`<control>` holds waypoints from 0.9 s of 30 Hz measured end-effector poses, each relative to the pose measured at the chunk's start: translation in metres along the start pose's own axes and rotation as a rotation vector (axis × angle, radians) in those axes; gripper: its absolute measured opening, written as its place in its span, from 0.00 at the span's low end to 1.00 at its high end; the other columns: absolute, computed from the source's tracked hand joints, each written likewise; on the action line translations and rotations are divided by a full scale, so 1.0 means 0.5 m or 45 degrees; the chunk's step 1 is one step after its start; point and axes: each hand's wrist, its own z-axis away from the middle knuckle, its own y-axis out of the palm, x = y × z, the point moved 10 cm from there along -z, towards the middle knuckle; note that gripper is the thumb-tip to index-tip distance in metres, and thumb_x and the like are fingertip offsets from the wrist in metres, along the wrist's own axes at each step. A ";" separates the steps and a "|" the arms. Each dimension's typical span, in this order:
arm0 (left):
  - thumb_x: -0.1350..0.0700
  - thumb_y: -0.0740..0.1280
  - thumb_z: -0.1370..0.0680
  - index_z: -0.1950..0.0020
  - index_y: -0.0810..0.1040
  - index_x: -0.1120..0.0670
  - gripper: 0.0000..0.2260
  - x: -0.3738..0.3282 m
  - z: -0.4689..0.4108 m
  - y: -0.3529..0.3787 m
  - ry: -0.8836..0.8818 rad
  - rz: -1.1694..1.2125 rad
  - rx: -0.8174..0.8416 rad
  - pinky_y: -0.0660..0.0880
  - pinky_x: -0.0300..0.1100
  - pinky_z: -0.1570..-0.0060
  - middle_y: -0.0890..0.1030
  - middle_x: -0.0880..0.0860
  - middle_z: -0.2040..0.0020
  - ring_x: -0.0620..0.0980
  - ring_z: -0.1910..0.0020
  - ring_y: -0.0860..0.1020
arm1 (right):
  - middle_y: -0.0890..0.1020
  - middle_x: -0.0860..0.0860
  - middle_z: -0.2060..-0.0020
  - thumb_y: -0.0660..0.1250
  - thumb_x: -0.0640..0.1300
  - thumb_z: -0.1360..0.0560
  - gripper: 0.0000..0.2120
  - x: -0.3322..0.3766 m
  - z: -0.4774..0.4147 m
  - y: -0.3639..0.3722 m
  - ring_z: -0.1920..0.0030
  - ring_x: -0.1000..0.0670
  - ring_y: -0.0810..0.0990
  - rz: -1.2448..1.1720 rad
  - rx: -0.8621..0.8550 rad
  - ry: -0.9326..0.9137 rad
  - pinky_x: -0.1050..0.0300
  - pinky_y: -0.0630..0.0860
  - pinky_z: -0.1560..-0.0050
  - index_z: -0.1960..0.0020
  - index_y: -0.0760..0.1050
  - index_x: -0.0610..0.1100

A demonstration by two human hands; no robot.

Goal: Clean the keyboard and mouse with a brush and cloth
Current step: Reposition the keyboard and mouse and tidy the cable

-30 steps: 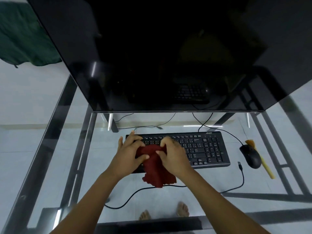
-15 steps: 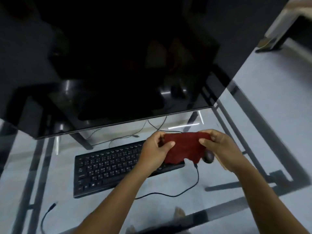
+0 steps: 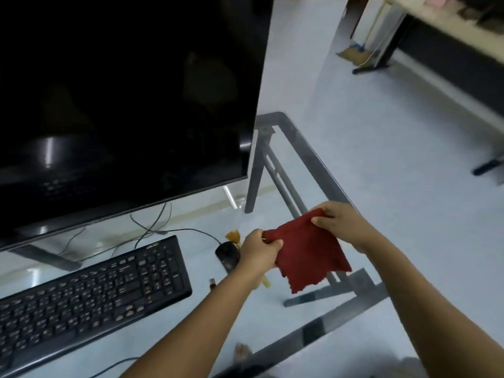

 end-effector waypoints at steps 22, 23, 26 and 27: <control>0.55 0.65 0.23 0.39 0.75 0.53 0.13 -0.068 0.000 -0.241 0.289 -0.474 -0.373 0.70 0.37 0.50 0.78 0.48 0.45 0.45 0.49 0.75 | 0.77 0.42 0.43 0.64 0.38 0.24 0.16 0.211 -0.070 0.253 0.47 0.41 0.79 0.288 -0.080 -0.460 0.47 0.77 0.46 0.36 0.73 0.40; 0.56 0.65 0.23 0.39 0.75 0.53 0.12 -0.065 0.010 -0.268 0.294 -0.467 -0.392 0.69 0.36 0.50 0.79 0.49 0.44 0.45 0.49 0.75 | 0.77 0.42 0.43 0.64 0.38 0.24 0.17 0.237 -0.057 0.281 0.47 0.41 0.79 0.260 -0.062 -0.479 0.48 0.77 0.46 0.36 0.73 0.40; 0.55 0.65 0.23 0.40 0.76 0.53 0.12 -0.055 0.046 -0.353 0.302 -0.479 -0.446 0.68 0.35 0.53 0.79 0.48 0.46 0.44 0.51 0.75 | 0.77 0.43 0.42 0.66 0.38 0.24 0.18 0.302 -0.021 0.362 0.47 0.44 0.80 0.197 -0.011 -0.512 0.58 0.74 0.48 0.34 0.72 0.41; 0.55 0.65 0.23 0.41 0.76 0.52 0.11 -0.050 0.060 -0.383 0.298 -0.489 -0.460 0.68 0.34 0.52 0.78 0.48 0.47 0.45 0.51 0.75 | 0.77 0.44 0.42 0.66 0.38 0.24 0.18 0.320 -0.010 0.388 0.47 0.45 0.80 0.185 0.012 -0.516 0.60 0.73 0.48 0.34 0.72 0.42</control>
